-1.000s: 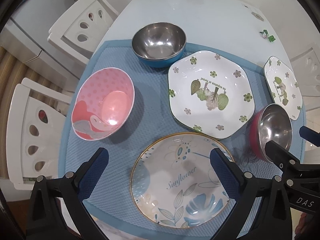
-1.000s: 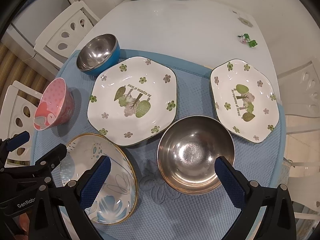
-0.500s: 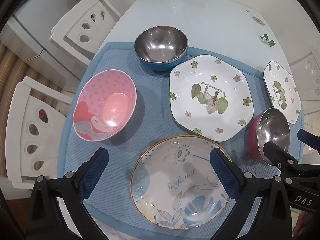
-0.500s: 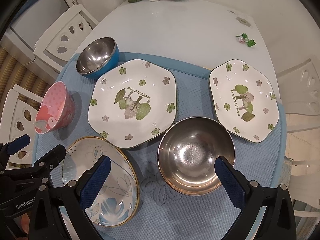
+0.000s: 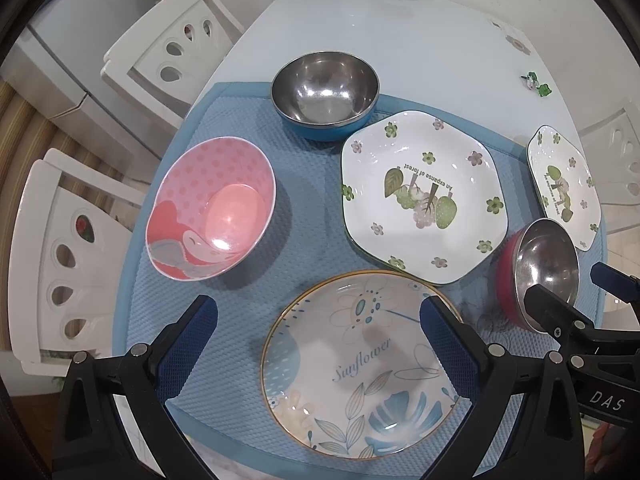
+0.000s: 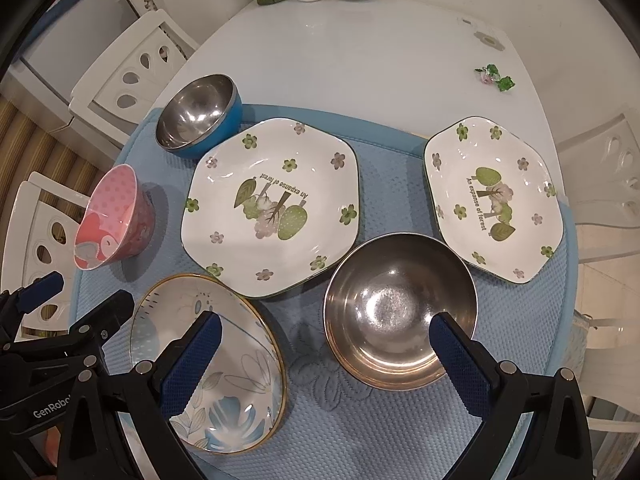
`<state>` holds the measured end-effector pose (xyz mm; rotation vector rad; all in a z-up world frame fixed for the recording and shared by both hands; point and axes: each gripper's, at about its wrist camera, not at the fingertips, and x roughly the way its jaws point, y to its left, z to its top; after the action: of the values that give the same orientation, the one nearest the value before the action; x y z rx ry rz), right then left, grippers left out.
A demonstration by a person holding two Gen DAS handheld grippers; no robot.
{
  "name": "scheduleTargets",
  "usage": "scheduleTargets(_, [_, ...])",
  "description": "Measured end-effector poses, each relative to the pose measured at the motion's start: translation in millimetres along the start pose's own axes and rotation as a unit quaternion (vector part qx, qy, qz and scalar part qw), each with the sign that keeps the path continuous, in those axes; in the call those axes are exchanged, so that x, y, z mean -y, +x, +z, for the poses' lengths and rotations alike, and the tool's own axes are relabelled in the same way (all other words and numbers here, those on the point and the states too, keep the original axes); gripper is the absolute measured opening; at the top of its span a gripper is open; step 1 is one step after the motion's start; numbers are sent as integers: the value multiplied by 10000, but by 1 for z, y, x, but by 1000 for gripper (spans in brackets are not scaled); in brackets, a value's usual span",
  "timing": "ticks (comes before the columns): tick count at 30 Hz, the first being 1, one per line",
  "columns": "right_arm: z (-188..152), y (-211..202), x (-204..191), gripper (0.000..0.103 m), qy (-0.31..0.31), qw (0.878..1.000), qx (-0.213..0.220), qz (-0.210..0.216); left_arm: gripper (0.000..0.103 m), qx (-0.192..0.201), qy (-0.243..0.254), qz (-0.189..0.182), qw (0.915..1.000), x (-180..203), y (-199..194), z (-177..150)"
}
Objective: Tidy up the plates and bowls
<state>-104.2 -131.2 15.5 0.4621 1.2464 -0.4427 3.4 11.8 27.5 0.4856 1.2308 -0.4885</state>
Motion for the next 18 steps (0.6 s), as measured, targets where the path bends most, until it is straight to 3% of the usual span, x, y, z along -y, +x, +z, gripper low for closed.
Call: scheduleTargets(18, [-2, -4, 0, 103, 87, 9997, 160, 168, 101, 23, -8, -77, 10000, -1, -2, -3])
